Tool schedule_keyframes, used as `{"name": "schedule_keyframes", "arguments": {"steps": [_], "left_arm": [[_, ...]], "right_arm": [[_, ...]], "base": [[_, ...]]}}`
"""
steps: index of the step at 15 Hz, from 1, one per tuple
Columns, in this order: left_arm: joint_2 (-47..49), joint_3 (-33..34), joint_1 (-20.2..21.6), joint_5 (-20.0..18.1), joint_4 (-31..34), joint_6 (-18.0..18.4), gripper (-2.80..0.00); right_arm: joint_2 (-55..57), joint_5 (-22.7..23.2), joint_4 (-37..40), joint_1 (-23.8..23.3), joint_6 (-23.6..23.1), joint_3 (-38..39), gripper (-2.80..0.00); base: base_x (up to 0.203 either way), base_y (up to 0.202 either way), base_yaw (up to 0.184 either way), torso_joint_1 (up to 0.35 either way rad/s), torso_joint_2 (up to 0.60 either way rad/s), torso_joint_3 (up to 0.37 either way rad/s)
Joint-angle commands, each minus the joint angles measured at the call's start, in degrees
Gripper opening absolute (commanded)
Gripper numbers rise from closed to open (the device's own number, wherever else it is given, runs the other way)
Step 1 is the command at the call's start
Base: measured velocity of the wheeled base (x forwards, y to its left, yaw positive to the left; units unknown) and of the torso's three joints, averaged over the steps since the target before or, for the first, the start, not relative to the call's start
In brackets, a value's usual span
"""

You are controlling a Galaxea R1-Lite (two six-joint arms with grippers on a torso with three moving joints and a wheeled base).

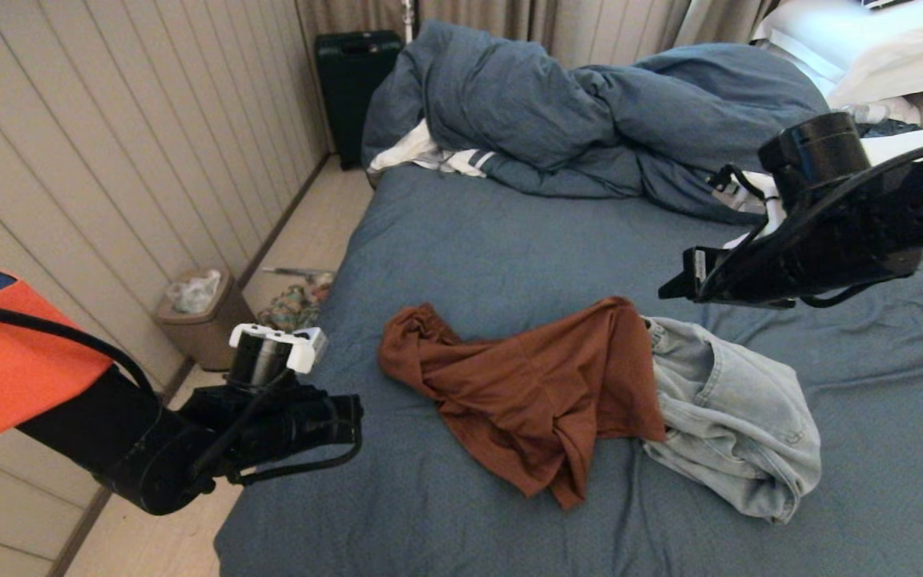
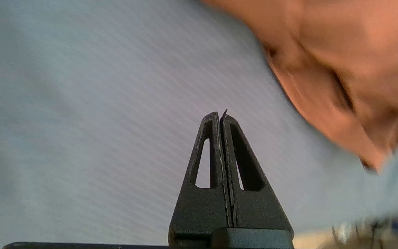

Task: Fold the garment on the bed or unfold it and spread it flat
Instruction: Unford the brown shorts

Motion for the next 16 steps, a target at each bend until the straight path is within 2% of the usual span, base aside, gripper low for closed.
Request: {"name": "schedule_keyframes", "arguments": {"steps": [1,3,6,9,10,12,16], "left_arm": [[2.52,0.18,-4.72,0.87,-0.17,-0.24,-2.8],[4.57,-1.54,-8.94,3.62,0.17,-0.25,-2.8],[8.09,-7.55,-14.15,7.57,2.96,-0.2,-2.8],[10.76,-12.39,-16.97,8.42,9.0,-1.07,-2.8],[11.36,-13.77,-18.03,8.43,10.38,-1.65,0.0],[12.27,-16.02,-19.61,8.61,11.58,-1.75,0.0],[15.22,-21.77,-20.0,8.92,11.87,-1.23,0.0]], "right_arm": [[-5.72,2.12,-0.23,0.16,0.38,1.89,-2.8],[-5.47,2.12,-2.49,0.16,0.64,1.59,-2.8],[-4.71,2.12,-4.9,0.16,1.1,-0.5,-2.8],[-4.05,2.12,-5.08,-0.01,1.1,-1.51,-2.8],[-3.88,2.12,-5.08,-0.01,1.1,-1.69,-2.8],[-3.58,2.12,-5.17,-0.19,1.01,-1.69,-2.8],[-2.5,2.12,-5.17,-0.14,0.92,-1.47,-2.8]], "base": [[0.0,0.0,0.0,0.0,0.0,0.0],[0.0,0.0,0.0,0.0,0.0,0.0],[0.0,0.0,0.0,0.0,0.0,0.0],[0.0,0.0,0.0,0.0,0.0,0.0],[0.0,0.0,0.0,0.0,0.0,0.0],[0.0,0.0,0.0,0.0,0.0,0.0],[0.0,0.0,0.0,0.0,0.0,0.0]]}}
